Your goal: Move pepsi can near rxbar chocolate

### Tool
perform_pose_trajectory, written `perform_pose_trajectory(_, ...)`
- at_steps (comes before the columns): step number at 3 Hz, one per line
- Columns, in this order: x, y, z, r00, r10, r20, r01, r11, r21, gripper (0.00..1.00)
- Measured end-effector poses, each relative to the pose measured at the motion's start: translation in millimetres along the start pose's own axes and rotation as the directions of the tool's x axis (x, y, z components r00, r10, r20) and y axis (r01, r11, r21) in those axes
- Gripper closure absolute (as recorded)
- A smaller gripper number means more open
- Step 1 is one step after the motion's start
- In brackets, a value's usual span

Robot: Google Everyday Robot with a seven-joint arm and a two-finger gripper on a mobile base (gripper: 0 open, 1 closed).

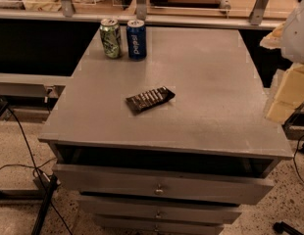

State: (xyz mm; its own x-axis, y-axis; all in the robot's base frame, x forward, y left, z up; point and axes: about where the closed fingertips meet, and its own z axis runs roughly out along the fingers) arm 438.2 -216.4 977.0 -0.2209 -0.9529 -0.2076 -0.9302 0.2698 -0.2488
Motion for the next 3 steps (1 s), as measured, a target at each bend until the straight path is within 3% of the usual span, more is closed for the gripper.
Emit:
perform_pose_trajectory(1,0,0,0,1.000,0.000,0.000,0.000,1.0000,0.000,0.00)
perform_pose_trajectory(2,-2,-28,8,0.999,0.004,0.052,-0.005,0.9997,0.024,0.00)
perform_pose_trajectory(3,-12,-95,33,0.987,0.002,0.163,-0.013,0.9979,0.063,0.00)
